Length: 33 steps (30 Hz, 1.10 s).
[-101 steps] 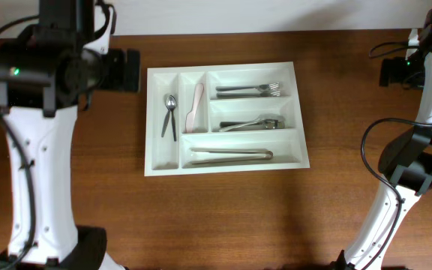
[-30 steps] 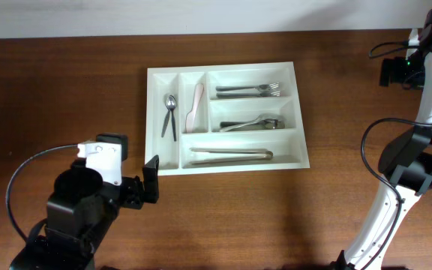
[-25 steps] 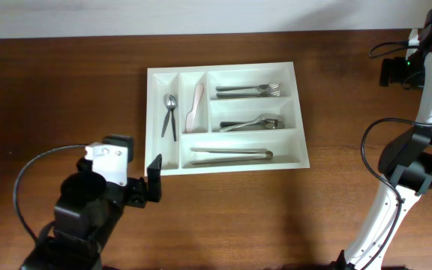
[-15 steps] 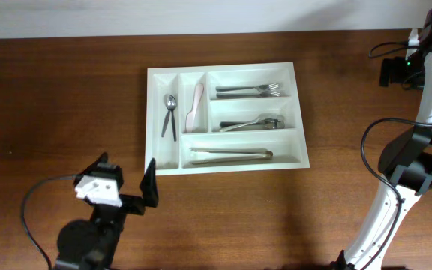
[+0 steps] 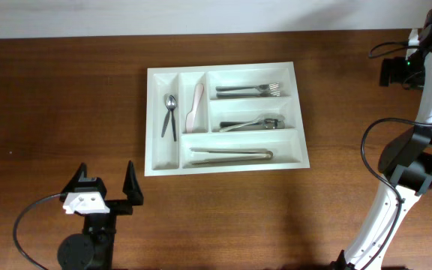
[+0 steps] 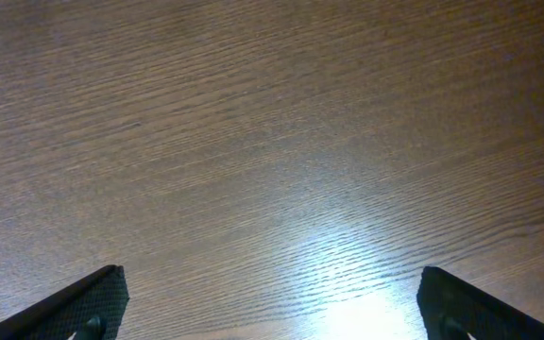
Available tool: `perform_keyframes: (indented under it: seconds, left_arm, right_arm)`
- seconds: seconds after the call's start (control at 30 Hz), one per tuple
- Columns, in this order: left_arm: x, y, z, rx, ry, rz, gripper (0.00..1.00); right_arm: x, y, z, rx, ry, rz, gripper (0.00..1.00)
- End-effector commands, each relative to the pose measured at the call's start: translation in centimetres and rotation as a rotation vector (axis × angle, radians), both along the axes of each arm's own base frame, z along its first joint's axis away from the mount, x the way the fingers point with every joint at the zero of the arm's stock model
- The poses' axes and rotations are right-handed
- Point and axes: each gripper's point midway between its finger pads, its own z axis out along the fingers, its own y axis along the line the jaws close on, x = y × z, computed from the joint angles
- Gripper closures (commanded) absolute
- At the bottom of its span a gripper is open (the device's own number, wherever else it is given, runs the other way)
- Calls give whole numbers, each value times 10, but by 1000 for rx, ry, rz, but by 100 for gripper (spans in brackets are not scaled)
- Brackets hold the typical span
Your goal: Pack container
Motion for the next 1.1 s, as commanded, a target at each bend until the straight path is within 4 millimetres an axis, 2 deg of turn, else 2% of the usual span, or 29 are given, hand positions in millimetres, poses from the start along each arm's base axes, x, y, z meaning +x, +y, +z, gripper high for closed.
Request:
perform_keyframes:
  seconds: [0.0,0.17,0.43,0.77,0.93,1.0,1.07]
  left_arm:
    - [-3,1,-6,12,-27,1,1]
    - [-3,3,-15,13,-41,9,1]
    - [0,-4,-6,95,-135,-39,1]
    - [7,-1,-33,106,-112,-26,1]
    - [7,0,-34,160,-108,-20,1]
    - [8,0,-41,162,-81,-22,1]
    - [8,1,-67,156,27,-27,1]
  right_arm:
    - [-2,-2,-3,6,4,-12,1]
    - [-2,-2,-3,6,4,-12,1]
    - [-2,-2,-3,6,4,-12,1]
    - [-2,-2,-3,6,4,-12,1]
    - [-2,-2,-3,6,4,-12,1]
    - [-2,-2,-3,6,4,-12,1]
    - [-2,-2,-3,6,4,-12,1]
